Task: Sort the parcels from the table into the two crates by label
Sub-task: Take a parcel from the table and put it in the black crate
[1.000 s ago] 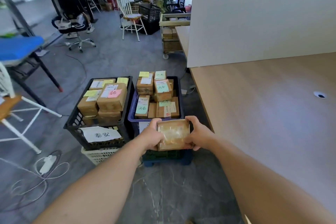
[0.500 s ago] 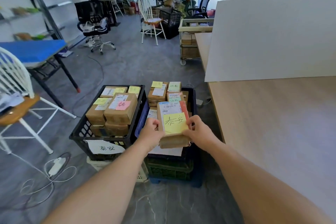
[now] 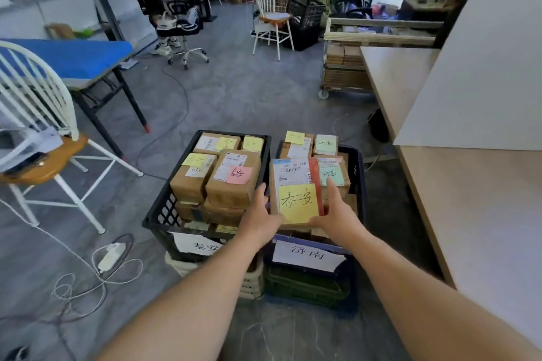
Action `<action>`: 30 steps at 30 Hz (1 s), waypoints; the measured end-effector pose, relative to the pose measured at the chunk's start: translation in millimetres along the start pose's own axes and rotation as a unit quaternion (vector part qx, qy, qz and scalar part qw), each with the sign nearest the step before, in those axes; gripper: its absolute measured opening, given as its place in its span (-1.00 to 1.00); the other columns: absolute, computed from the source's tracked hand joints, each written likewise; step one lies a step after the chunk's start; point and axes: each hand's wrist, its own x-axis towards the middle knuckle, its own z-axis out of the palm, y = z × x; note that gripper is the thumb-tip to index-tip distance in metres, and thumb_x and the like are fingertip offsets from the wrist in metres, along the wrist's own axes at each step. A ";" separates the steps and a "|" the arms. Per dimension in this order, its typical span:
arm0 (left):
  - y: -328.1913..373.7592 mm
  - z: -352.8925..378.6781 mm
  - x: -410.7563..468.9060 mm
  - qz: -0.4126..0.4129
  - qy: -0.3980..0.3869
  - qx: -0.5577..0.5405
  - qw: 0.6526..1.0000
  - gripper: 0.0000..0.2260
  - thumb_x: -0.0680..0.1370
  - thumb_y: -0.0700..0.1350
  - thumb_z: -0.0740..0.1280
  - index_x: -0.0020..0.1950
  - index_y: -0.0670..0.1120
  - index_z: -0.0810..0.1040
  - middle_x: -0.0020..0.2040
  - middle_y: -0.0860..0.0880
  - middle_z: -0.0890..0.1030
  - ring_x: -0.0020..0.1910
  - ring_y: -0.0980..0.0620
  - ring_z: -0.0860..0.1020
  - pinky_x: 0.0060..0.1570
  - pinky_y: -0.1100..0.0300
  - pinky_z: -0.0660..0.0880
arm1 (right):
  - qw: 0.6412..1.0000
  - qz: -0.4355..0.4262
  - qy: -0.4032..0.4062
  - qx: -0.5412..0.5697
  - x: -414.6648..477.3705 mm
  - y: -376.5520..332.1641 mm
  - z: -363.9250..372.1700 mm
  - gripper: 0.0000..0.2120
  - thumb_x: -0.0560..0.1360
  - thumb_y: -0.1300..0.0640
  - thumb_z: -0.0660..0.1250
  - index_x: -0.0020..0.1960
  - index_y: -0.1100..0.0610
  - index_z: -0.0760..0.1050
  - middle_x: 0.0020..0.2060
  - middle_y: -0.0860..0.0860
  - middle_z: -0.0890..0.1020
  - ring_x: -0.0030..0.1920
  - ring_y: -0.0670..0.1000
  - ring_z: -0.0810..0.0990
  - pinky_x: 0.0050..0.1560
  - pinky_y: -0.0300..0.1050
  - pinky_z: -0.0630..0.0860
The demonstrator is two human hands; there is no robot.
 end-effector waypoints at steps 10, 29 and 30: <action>-68.2 -157.4 95.4 -0.079 0.011 -0.091 0.993 -0.57 0.59 -0.17 0.25 0.46 0.01 0.31 0.23 0.06 0.54 0.12 0.04 0.51 0.04 0.08 0.46 | 0.997 0.017 -0.061 -0.041 94.5 -107.9 125.3 -0.44 0.49 0.26 0.38 0.41 0.01 0.28 0.22 -0.01 0.56 0.14 0.00 0.55 0.09 -0.06 0.54; -146.4 -265.6 165.5 -0.189 0.054 -0.127 0.972 -0.76 0.65 0.04 0.17 0.32 0.07 0.35 -0.02 0.03 0.61 -0.04 0.02 0.57 0.04 -0.05 0.55 | 0.977 0.028 -0.207 0.036 183.9 -166.8 252.1 -0.34 0.48 0.25 0.36 0.49 -0.04 0.19 0.23 -0.03 0.59 0.20 0.06 0.56 0.17 0.10 0.57; -150.8 -267.6 170.4 -0.193 0.048 -0.127 0.972 -0.74 0.65 0.07 0.17 0.33 0.08 0.35 -0.01 0.04 0.61 0.01 -0.02 0.58 0.12 -0.13 0.52 | 0.977 0.036 -0.208 0.042 184.9 -166.5 256.8 -0.32 0.49 0.25 0.36 0.51 -0.04 0.15 0.24 -0.02 0.58 0.20 0.06 0.55 0.18 0.08 0.56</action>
